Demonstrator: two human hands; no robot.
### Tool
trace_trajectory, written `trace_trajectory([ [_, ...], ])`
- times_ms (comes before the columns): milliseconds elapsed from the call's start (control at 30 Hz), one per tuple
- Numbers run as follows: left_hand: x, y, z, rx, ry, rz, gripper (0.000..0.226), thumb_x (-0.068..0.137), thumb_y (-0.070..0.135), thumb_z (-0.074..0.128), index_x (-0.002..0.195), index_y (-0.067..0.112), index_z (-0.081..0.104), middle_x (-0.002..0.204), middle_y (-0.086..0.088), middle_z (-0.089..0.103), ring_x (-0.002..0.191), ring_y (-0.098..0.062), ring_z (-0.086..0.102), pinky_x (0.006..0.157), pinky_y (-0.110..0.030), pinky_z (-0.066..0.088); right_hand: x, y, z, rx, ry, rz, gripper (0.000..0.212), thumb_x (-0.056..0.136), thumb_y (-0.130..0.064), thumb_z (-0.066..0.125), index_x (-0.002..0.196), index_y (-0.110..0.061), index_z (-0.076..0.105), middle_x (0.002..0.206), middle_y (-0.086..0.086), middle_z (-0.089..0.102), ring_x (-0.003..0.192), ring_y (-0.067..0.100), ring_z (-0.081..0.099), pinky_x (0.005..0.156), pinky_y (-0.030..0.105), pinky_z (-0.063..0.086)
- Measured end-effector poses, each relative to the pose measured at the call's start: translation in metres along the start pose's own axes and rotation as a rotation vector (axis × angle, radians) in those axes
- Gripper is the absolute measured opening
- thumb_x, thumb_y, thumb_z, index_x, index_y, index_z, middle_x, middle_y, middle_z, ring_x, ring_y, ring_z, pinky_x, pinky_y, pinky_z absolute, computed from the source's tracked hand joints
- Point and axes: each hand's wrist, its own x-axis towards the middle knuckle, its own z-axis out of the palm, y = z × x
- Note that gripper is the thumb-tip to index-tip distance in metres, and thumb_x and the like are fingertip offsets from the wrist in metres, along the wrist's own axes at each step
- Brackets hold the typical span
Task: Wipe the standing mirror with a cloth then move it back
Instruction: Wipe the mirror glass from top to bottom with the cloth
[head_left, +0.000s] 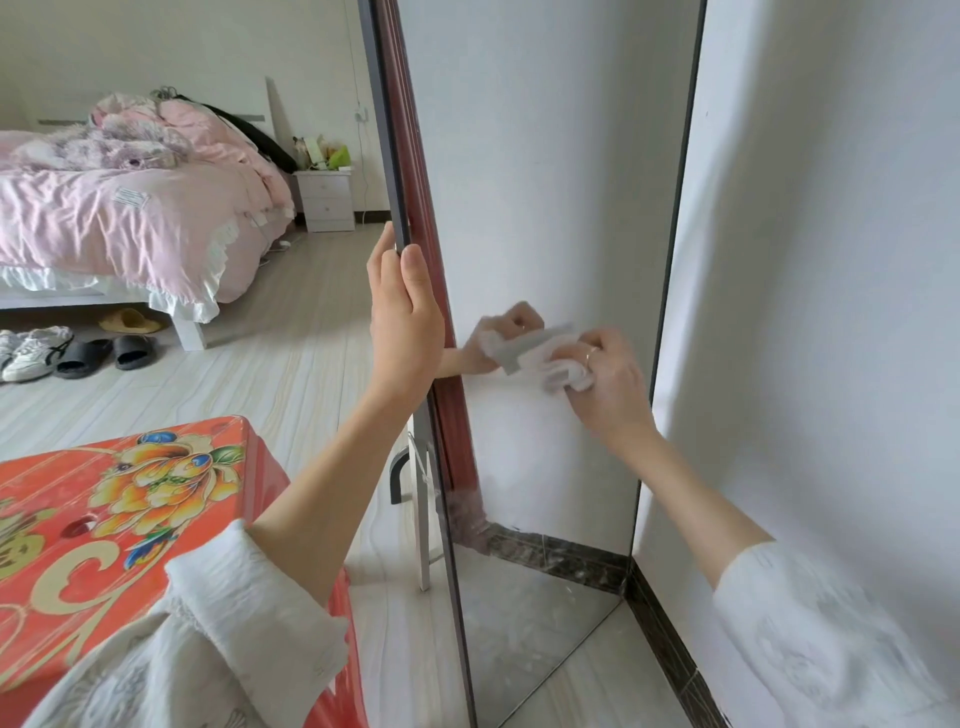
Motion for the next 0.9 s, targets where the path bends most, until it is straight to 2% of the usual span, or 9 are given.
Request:
trace_trajectory([
  [100, -0.004, -0.004, 0.001, -0.028, 0.004, -0.008, 0.033, 0.102, 0.022, 0.020, 0.071, 0.025, 0.030, 0.139, -0.022, 0.034, 0.125, -0.031, 0.036, 0.096, -0.011, 0.031, 0.018, -0.005, 0.008, 0.018, 0.136, 0.030, 0.025, 0.075, 0.003, 0.061, 0.095, -0.010, 0.070, 0.097, 0.013, 0.057, 0.091, 0.031, 0.056, 0.068, 0.025, 0.037],
  [200, -0.008, -0.004, 0.001, -0.044, -0.004, -0.025, 0.031, 0.102, 0.023, 0.019, 0.075, 0.031, 0.031, 0.139, -0.024, 0.034, 0.128, -0.034, 0.032, 0.106, -0.033, 0.028, -0.010, -0.003, 0.032, 0.053, 0.139, 0.046, 0.022, 0.074, 0.009, 0.061, 0.091, -0.004, 0.069, 0.098, 0.016, 0.056, 0.091, 0.031, 0.055, 0.071, 0.028, 0.043],
  [300, -0.007, -0.007, 0.001, -0.052, -0.007, -0.025, 0.030, 0.102, 0.024, 0.018, 0.076, 0.033, 0.030, 0.140, -0.026, 0.033, 0.133, -0.033, 0.029, 0.108, -0.024, 0.025, -0.065, 0.014, 0.056, 0.027, -0.021, 0.088, 0.016, 0.074, 0.007, 0.067, 0.086, -0.002, 0.070, 0.103, 0.015, 0.057, 0.095, 0.030, 0.055, 0.074, 0.035, 0.052],
  [400, -0.007, -0.010, 0.002, -0.061, 0.000, -0.029, 0.029, 0.102, 0.023, 0.018, 0.078, 0.033, 0.030, 0.143, -0.017, 0.033, 0.136, -0.015, 0.025, 0.090, 0.008, 0.014, -0.106, 0.040, 0.065, -0.042, -0.328, 0.103, 0.014, 0.078, -0.005, 0.069, 0.092, -0.009, 0.070, 0.110, 0.006, 0.056, 0.096, 0.023, 0.055, 0.076, 0.027, 0.050],
  [500, -0.008, -0.009, 0.003, -0.050, -0.008, -0.025, 0.030, 0.102, 0.022, 0.018, 0.077, 0.034, 0.030, 0.143, -0.015, 0.034, 0.131, -0.009, 0.027, 0.083, 0.011, 0.013, -0.109, 0.057, 0.057, -0.059, -0.528, 0.201, 0.016, 0.085, -0.019, 0.063, 0.100, -0.016, 0.067, 0.114, -0.003, 0.053, 0.093, 0.017, 0.057, 0.074, 0.021, 0.044],
  [600, -0.008, -0.009, 0.005, -0.028, 0.011, -0.020, 0.032, 0.102, 0.022, 0.018, 0.072, 0.027, 0.029, 0.141, -0.018, 0.036, 0.122, 0.005, 0.024, 0.081, 0.011, 0.013, -0.077, 0.054, 0.039, -0.010, -0.358, 0.231, 0.017, 0.080, -0.018, 0.068, 0.096, -0.013, 0.068, 0.107, -0.001, 0.055, 0.093, 0.017, 0.056, 0.076, 0.022, 0.041],
  [767, -0.010, -0.007, 0.009, 0.006, 0.064, 0.004, 0.031, 0.102, 0.023, 0.018, 0.075, 0.034, 0.030, 0.146, -0.006, 0.031, 0.117, 0.012, 0.020, 0.077, 0.013, 0.011, 0.005, 0.037, 0.008, 0.039, 0.153, 0.142, 0.020, 0.075, 0.003, 0.061, 0.093, -0.004, 0.068, 0.101, 0.018, 0.060, 0.097, 0.035, 0.057, 0.078, 0.027, 0.043],
  [867, -0.009, -0.009, 0.010, 0.016, 0.092, 0.011, 0.031, 0.102, 0.023, 0.018, 0.074, 0.034, 0.029, 0.143, -0.011, 0.036, 0.119, 0.009, 0.027, 0.077, 0.013, 0.012, 0.028, 0.034, 0.011, 0.100, 0.231, 0.181, 0.024, 0.080, 0.004, 0.054, 0.098, -0.006, 0.067, 0.112, 0.015, 0.057, 0.105, 0.032, 0.053, 0.081, 0.022, 0.036],
  [900, -0.008, -0.010, 0.011, 0.012, 0.098, 0.013, 0.032, 0.102, 0.023, 0.018, 0.073, 0.031, 0.028, 0.139, -0.019, 0.039, 0.123, -0.001, 0.033, 0.078, 0.011, 0.014, 0.025, 0.033, 0.016, 0.122, 0.233, 0.200, 0.026, 0.080, 0.006, 0.053, 0.098, -0.004, 0.067, 0.115, 0.014, 0.056, 0.107, 0.032, 0.053, 0.084, 0.024, 0.037],
])
